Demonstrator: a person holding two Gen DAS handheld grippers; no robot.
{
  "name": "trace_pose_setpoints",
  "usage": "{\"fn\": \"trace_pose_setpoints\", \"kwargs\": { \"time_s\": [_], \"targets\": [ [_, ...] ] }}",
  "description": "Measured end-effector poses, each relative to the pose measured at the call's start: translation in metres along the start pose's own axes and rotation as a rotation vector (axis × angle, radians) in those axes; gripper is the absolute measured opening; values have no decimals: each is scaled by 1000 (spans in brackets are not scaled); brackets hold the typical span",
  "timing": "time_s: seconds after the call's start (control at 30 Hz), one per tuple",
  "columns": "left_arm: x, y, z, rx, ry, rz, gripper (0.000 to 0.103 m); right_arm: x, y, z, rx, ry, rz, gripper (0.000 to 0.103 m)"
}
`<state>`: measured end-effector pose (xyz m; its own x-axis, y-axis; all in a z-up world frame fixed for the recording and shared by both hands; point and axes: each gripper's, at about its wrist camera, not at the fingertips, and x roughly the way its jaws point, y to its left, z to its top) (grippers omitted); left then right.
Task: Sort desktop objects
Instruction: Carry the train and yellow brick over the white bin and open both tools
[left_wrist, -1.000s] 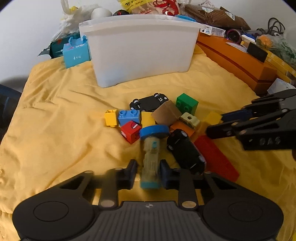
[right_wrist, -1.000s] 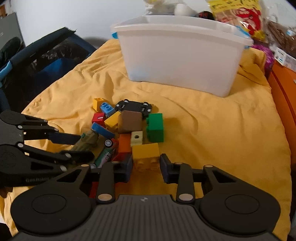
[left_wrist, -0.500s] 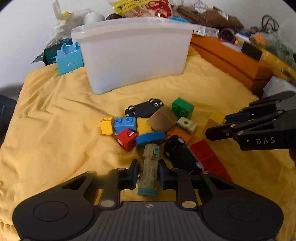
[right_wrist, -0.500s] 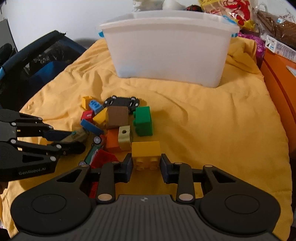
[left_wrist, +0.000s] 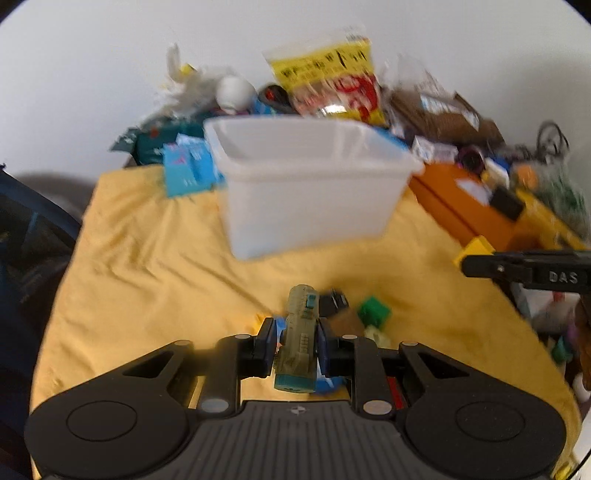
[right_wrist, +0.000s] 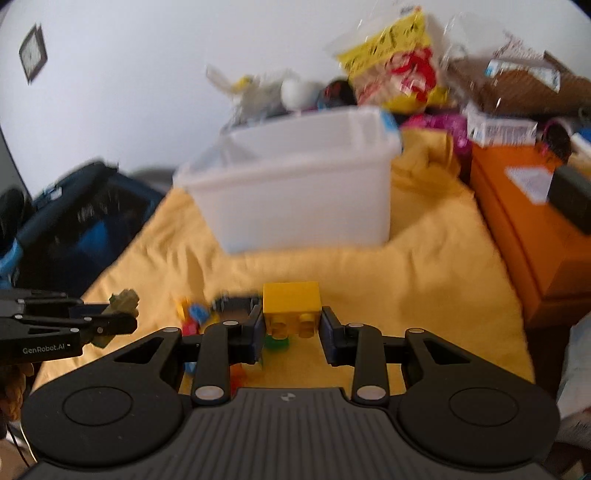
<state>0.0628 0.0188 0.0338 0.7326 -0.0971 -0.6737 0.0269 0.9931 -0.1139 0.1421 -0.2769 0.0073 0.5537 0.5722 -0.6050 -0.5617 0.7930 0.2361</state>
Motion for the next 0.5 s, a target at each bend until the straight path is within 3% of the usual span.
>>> {"fn": "trace_pose_setpoints", "kwargs": {
  "time_s": [0.17,0.5],
  "targets": [
    [-14,9,41,-2,-74,9,26,-11,1,36,-6,-66,8,35],
    [-11,17,125,11,-106,-2,26,-18,3,109,-60,-126,19,35]
  ]
}}
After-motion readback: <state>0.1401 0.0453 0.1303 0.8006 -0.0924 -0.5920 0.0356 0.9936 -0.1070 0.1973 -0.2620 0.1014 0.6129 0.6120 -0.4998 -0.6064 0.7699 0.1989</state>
